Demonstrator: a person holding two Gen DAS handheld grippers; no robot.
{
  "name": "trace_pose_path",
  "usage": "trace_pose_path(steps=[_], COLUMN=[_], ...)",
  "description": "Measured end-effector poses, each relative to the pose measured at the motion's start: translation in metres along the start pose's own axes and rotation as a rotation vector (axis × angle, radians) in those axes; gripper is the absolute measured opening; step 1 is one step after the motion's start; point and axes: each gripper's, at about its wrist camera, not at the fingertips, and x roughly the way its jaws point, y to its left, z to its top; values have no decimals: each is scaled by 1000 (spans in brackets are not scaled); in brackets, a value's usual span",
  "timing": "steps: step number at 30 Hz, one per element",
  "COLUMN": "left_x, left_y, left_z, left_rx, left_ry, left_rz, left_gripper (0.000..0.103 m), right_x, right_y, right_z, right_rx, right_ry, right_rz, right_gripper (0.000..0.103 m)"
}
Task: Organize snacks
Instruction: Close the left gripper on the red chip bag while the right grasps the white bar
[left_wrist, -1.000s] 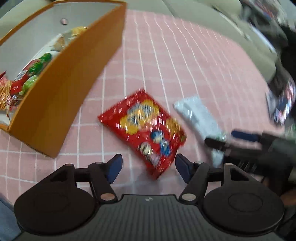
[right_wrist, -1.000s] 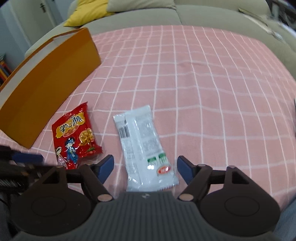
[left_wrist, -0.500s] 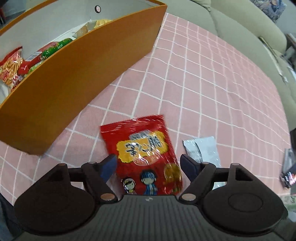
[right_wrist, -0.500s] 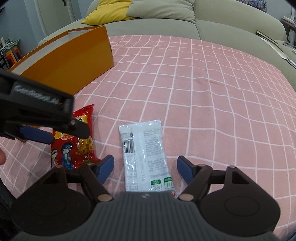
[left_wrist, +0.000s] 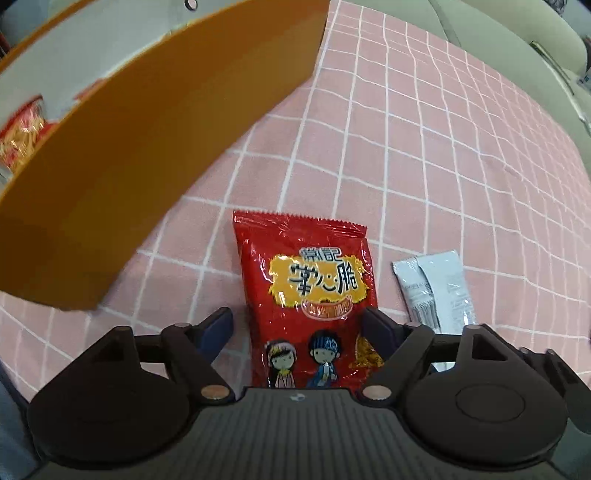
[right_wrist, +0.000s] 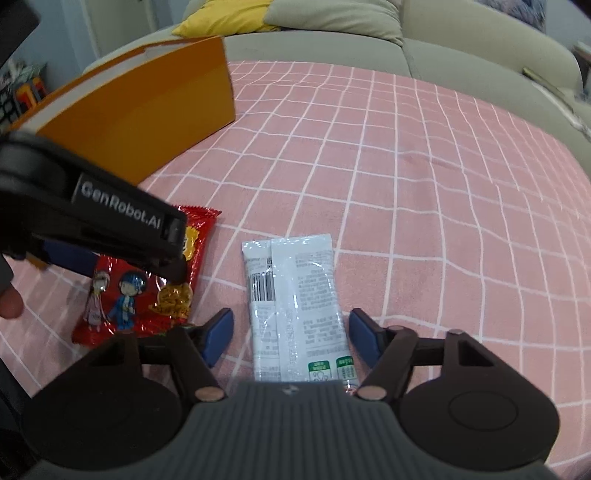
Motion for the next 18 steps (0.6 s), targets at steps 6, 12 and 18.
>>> trace_pose_path(steps=[6,12,18], left_x=[-3,-7,-23], left_y=[-8,-12,-1], left_z=[-2,-7,-8], left_rx=[55,117,131], left_ry=[-2,-23,-58], left_rz=[-30,-75,-121], left_gripper=[67,61,35], right_x=[1,3,-3], right_y=[2,1,-2], right_z=[0,1,-2], right_rx=[-27,-20,23], right_ry=[-4,-2,8], right_rz=[3,19,30], right_gripper=[48,46,45])
